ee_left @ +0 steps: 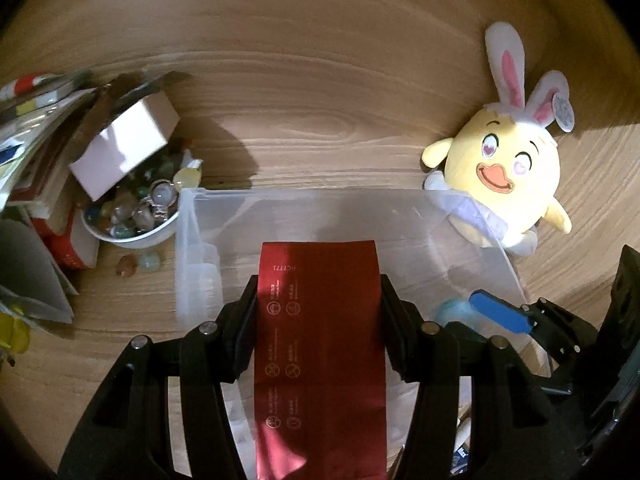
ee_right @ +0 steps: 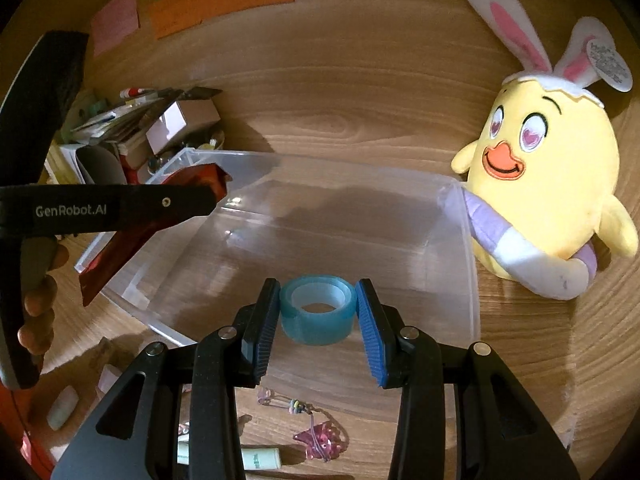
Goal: Organize objects
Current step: 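Carry the red packet and teal tape into the clear box and release both, then withdraw both tools from the box toward the remaining items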
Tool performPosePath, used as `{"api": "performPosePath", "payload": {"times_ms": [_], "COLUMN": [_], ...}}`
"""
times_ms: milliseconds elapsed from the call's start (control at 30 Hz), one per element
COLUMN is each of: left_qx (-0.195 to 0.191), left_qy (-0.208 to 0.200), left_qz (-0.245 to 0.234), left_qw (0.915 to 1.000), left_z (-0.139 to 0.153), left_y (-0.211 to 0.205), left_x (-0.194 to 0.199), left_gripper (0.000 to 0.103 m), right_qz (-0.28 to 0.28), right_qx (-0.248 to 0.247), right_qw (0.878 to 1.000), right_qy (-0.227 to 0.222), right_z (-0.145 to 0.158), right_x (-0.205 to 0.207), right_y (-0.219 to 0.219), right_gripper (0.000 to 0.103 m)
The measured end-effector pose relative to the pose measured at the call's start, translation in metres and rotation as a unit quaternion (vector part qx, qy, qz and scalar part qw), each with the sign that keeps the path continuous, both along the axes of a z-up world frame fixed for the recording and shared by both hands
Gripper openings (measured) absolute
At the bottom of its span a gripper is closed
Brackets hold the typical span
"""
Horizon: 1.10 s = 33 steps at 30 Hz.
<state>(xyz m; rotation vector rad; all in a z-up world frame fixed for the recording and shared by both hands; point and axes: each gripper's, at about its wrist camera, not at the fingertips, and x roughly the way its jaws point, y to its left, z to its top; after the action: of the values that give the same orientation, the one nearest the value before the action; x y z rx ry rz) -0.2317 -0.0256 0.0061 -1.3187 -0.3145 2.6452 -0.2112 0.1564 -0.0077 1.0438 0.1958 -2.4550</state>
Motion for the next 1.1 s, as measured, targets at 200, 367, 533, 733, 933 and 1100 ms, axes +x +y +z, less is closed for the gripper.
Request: {"api": "performPosePath", "payload": {"times_ms": [200,367,533,733,933,1100], "left_qx": [-0.003,-0.002,0.001,-0.010,-0.026,-0.031], "left_qy": [-0.006,-0.007,0.001,0.020,0.046,0.067], "left_qz": [-0.009,-0.013,-0.011,-0.009,-0.007,-0.005], "left_qw": [0.9999,0.9999,0.9999,0.9997,0.9986,0.9972], "left_z": [-0.002,0.001,0.006,0.013,0.022,0.028], "left_y": [0.008,0.010,0.006,0.005,0.007,0.005], "left_x": [-0.004,0.001,0.014,0.037,0.067,0.093], "left_gripper": [0.054,0.054,0.058,0.069,0.075,0.085], "right_qz": [-0.001,-0.001,-0.005,-0.008,-0.013,-0.021], "right_qx": [0.002,0.003,-0.001,-0.003,0.003,0.012], "right_qw": [1.000,1.000,1.000,1.000,0.999,0.998], "right_qy": [-0.003,-0.004,0.007,0.027,0.046,0.060], "right_z": [0.001,0.003,0.009,0.021,0.029,0.032], "right_x": [-0.001,0.000,0.007,0.021,0.038,0.053], "right_y": [0.000,0.000,0.001,0.005,0.012,0.019], "right_gripper": [0.036,0.036,0.044,0.055,0.068,0.071]}}
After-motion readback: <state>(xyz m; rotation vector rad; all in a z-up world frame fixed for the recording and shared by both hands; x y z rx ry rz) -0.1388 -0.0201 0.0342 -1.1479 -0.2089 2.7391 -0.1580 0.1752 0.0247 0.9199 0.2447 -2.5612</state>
